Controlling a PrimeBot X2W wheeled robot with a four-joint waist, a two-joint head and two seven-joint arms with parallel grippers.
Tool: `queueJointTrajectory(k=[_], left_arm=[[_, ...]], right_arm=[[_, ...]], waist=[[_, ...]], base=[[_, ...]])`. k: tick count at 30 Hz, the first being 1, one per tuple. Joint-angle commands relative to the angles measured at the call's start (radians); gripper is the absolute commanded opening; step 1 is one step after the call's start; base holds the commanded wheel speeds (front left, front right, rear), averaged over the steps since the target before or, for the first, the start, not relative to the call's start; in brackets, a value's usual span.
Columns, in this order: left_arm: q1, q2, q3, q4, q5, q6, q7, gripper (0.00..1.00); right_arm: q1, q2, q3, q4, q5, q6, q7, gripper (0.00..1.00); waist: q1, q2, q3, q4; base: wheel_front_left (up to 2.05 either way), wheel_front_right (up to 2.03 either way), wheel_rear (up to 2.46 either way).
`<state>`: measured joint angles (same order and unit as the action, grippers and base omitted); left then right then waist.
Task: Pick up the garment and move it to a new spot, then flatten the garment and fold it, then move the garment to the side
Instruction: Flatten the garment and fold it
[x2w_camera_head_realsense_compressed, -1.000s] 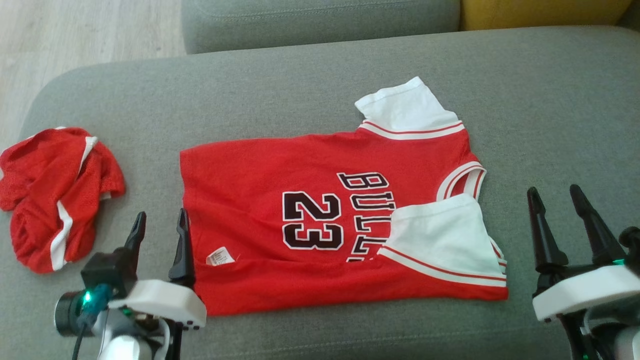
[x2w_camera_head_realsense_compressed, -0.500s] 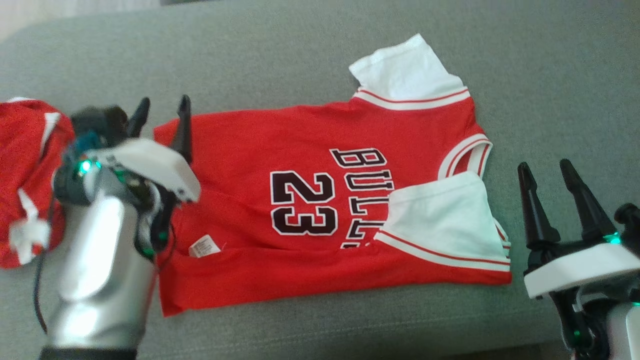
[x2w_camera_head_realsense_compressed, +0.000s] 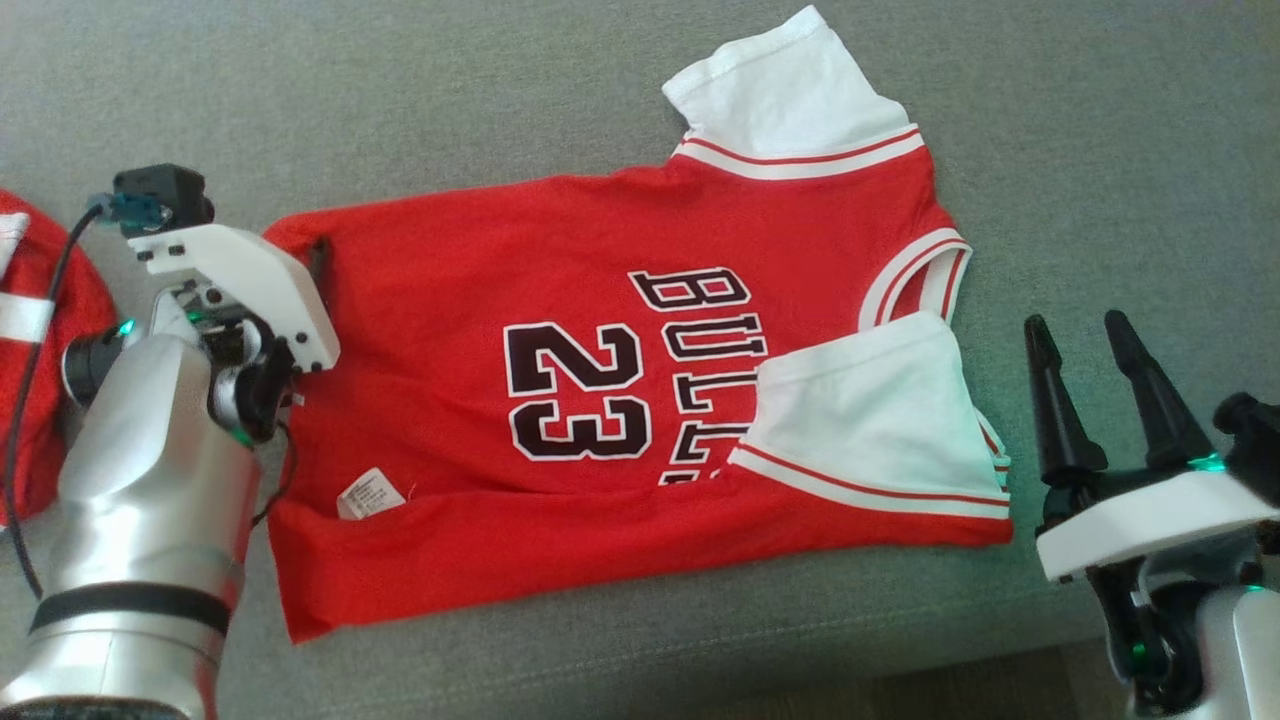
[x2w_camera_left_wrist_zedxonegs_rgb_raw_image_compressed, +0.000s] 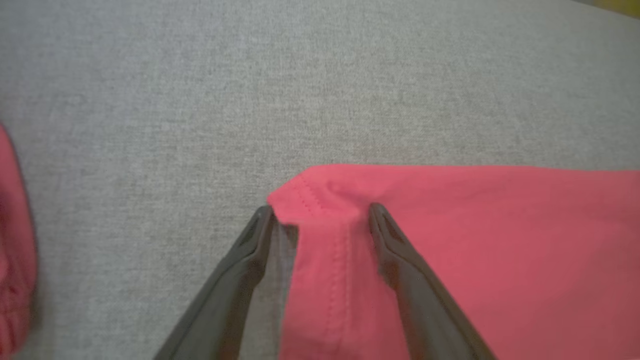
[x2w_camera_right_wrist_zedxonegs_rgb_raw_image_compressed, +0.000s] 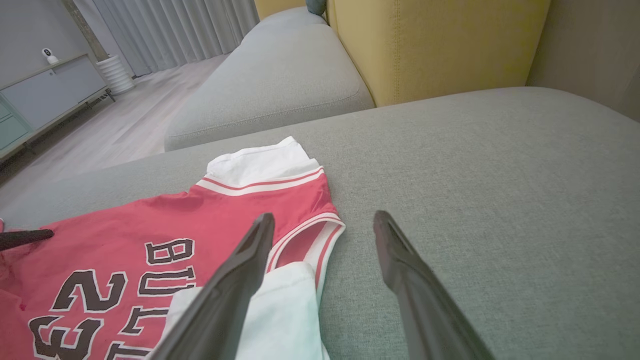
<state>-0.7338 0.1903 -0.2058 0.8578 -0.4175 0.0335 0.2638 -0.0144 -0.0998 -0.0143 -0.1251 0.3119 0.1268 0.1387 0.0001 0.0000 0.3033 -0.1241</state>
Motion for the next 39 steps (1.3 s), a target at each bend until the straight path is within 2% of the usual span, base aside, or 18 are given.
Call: queueJointTrajectory(k=[1, 3, 4, 5, 6, 7, 13, 18, 27, 35, 36, 39], left_arm=[[-0.056, 0.045, 0.037, -0.012, -0.010, -0.009, 0.004, 1.00], [-0.063, 0.043, 0.034, 0.011, -0.014, -0.015, 0.012, 1.00], [-0.067, 0.043, 0.031, 0.016, -0.015, -0.021, 0.006, 0.91], [-0.071, 0.044, 0.026, 0.020, -0.011, -0.026, -0.003, 0.48], [-0.076, 0.045, 0.020, 0.022, -0.007, -0.031, -0.014, 0.21], [-0.082, 0.045, 0.018, 0.022, -0.004, -0.034, -0.034, 0.00], [-0.100, 0.042, 0.006, 0.022, 0.010, -0.049, -0.145, 0.00], [-0.122, 0.028, -0.006, 0.024, 0.014, -0.060, -0.205, 0.00], [-0.196, -0.050, -0.060, 0.002, 0.030, -0.072, -0.227, 0.00], [-0.241, -0.119, -0.120, -0.008, 0.026, -0.086, -0.247, 0.00], [-0.252, -0.128, -0.138, -0.009, 0.020, -0.090, -0.252, 0.00], [-0.266, -0.136, -0.166, -0.008, 0.010, -0.093, -0.258, 0.00]], right_arm=[[-0.031, -0.017, 0.016, -0.030, 0.010, 0.004, -0.016, 1.00], [-0.032, -0.015, 0.015, -0.026, 0.011, 0.004, -0.017, 1.00], [-0.033, -0.014, 0.015, -0.025, 0.010, 0.004, -0.016, 1.00], [-0.034, -0.013, 0.015, -0.025, 0.009, 0.004, -0.016, 1.00], [-0.035, -0.012, 0.015, -0.024, 0.009, 0.004, -0.016, 1.00], [-0.038, -0.013, 0.015, -0.020, 0.011, 0.004, -0.016, 1.00], [-0.064, -0.040, 0.019, 0.012, 0.022, 0.004, -0.023, 1.00], [-0.163, -0.108, 0.014, 0.085, 0.041, 0.004, -0.023, 1.00], [-0.466, -0.228, 0.067, 0.339, 0.125, 0.004, -0.005, 1.00], [-0.725, -0.309, 0.181, 0.600, 0.184, 0.004, 0.027, 1.00], [-0.780, -0.327, 0.210, 0.663, 0.196, 0.004, 0.045, 1.00], [-0.852, -0.350, 0.254, 0.746, 0.208, 0.004, 0.070, 1.00]], waist=[[-0.0001, 0.0000, 0.001, 0.001], [-0.0001, 0.0000, 0.000, 0.004], [-0.0001, 0.0000, -0.001, 0.004], [-0.0001, 0.0000, -0.001, 0.005], [-0.0001, 0.0000, -0.001, 0.006], [-0.0001, 0.0000, 0.000, 0.007], [-0.0001, 0.0000, 0.001, 0.012], [-0.0001, 0.0000, 0.022, 0.028], [-0.0001, 0.0000, 0.122, 0.132], [-0.0001, 0.0000, 0.182, 0.229], [-0.0001, 0.0000, 0.194, 0.247], [-0.0001, 0.0000, 0.206, 0.267]], base=[[0.00, 0.00, 0.00], [0.00, 0.00, 0.00], [0.00, 0.00, 0.00], [0.00, 0.00, 0.00], [0.00, 0.00, 0.00], [0.00, 0.00, 0.00], [0.00, 0.00, 0.00], [0.00, 0.00, 0.00], [0.00, 0.00, 0.00], [0.00, 0.00, 0.00], [0.00, 0.00, 0.00], [0.00, 0.00, 0.00]])
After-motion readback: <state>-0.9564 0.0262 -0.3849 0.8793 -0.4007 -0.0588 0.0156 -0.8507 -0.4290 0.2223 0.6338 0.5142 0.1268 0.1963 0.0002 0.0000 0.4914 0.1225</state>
